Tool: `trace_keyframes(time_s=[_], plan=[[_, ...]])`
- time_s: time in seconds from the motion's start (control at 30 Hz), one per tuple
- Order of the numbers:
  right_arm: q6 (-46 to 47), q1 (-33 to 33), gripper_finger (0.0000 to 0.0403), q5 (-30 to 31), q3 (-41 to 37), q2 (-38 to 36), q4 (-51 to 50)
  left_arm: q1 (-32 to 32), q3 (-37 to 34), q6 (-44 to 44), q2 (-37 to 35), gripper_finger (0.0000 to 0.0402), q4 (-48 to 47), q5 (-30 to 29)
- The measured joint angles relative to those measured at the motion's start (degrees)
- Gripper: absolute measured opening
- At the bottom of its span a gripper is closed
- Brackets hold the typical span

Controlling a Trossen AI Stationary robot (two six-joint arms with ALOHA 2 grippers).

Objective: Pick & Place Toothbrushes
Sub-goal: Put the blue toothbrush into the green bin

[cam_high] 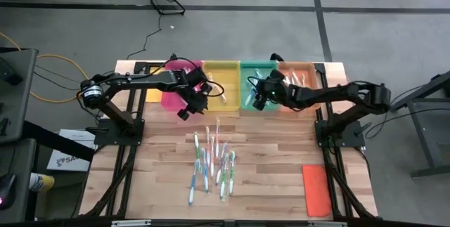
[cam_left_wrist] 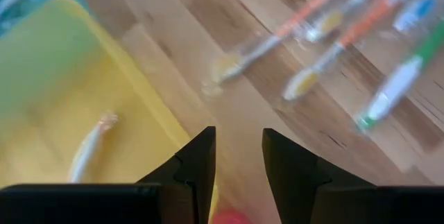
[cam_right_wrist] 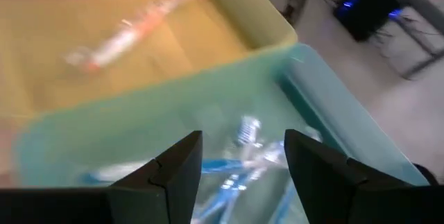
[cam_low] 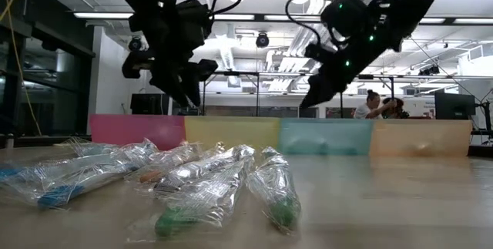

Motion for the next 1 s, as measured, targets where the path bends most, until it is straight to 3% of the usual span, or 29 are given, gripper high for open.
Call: trace_keyframes(time_s=[0.17,0.43,0.77,1.0], plan=[[1.5,2.3,0.0198,-5.2,0.0,-6.4,-1.5,-0.5,0.0,4.2,0.0,0.0115,-5.7,-0.5],[2.1,8.6,0.0199,-5.3,0.0,-15.1,-5.7,-4.2,0.0,6.9,0.0,0.0115,-15.6,-0.6],[6.6,16.2,0.0199,-4.8,0.0,-18.1,-10.4,-21.9,0.0,6.9,0.0,0.0115,-17.6,-6.7],[9.6,20.3,0.0199,-4.8,0.0,-18.1,-11.6,-34.6,0.0,7.1,0.0,0.0115,-12.8,-7.1]])
